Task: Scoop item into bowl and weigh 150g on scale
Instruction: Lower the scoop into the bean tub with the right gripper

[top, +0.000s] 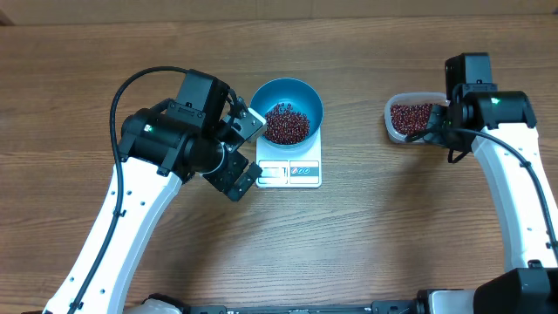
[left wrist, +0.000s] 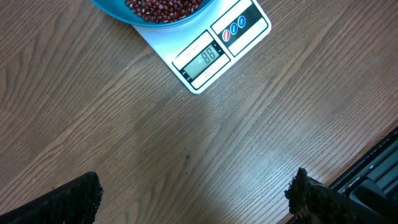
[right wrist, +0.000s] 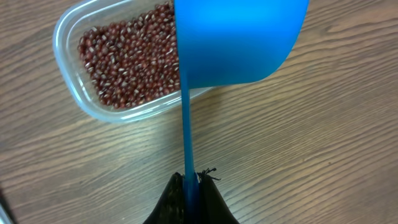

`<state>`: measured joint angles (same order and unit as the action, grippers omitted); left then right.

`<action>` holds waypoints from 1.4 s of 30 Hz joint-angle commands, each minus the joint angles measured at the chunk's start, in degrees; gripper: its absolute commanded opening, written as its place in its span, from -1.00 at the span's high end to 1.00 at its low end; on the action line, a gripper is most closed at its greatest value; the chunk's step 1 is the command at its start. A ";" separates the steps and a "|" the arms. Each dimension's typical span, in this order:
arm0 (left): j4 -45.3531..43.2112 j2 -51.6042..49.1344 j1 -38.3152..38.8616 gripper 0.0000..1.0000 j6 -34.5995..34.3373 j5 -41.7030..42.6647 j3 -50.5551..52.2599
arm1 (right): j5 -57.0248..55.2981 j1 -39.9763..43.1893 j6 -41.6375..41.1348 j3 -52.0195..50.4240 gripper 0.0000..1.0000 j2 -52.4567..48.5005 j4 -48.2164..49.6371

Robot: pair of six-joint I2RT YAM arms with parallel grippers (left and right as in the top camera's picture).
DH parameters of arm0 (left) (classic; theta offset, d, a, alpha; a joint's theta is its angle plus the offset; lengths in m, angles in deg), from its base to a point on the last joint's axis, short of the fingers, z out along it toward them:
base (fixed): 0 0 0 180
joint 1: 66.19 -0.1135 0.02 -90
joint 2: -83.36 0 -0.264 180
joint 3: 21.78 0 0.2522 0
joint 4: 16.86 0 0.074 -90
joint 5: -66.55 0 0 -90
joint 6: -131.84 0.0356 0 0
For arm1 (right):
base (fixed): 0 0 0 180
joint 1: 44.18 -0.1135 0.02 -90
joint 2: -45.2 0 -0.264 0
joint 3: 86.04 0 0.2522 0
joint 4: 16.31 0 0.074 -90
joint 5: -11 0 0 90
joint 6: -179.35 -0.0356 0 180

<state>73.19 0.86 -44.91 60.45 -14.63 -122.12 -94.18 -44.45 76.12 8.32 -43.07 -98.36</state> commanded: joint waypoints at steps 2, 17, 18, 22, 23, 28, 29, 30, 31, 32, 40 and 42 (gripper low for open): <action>-0.04 0.76 -0.26 -0.99 1.29 0.87 0.20 | 1.33 -0.42 1.11 0.72 0.93 -0.98 0.04; -0.04 0.76 -0.26 -0.99 1.29 0.85 0.20 | 1.31 -0.42 1.79 0.02 0.93 -8.00 -0.42; -0.04 0.76 -0.26 -0.99 1.29 0.87 0.20 | 1.31 -0.42 1.79 0.02 0.93 -8.44 -0.37; -0.04 0.76 -0.26 -0.99 1.29 0.87 0.20 | 1.29 -0.42 1.77 0.02 0.93 -9.70 -0.31; -0.04 0.76 -0.26 -0.99 1.29 0.87 0.20 | 1.27 -0.42 1.77 0.02 0.93 -9.92 -0.20; -0.04 0.76 -0.26 -0.99 1.29 0.85 0.20 | 1.25 -0.42 1.77 0.02 0.93 -11.56 0.63; -0.04 0.76 -0.26 -0.99 1.29 0.85 0.20 | 1.25 -0.42 1.77 0.02 0.92 -11.93 0.57; -0.04 0.76 -0.26 -0.99 1.29 0.87 0.20 | 1.25 -0.42 1.75 0.02 0.92 -12.37 0.52; -0.04 0.76 -0.26 -0.99 1.29 0.85 0.20 | 1.27 -0.42 1.75 0.02 0.93 -12.68 0.48; -0.04 0.76 -0.26 -0.99 1.29 0.85 0.20 | 1.29 -0.42 1.75 0.02 0.93 -13.20 0.37; -0.04 0.76 -0.26 -0.99 1.29 0.87 0.20 | 1.31 -0.42 1.77 0.04 0.93 -14.40 -0.90; -0.04 0.76 -0.26 -0.99 1.29 0.87 0.20 | 1.33 -0.42 1.77 0.04 0.93 -14.40 -0.96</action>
<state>73.19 0.86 -44.91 60.45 -14.66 -122.12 -92.78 -44.65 77.87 8.28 -57.28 -98.60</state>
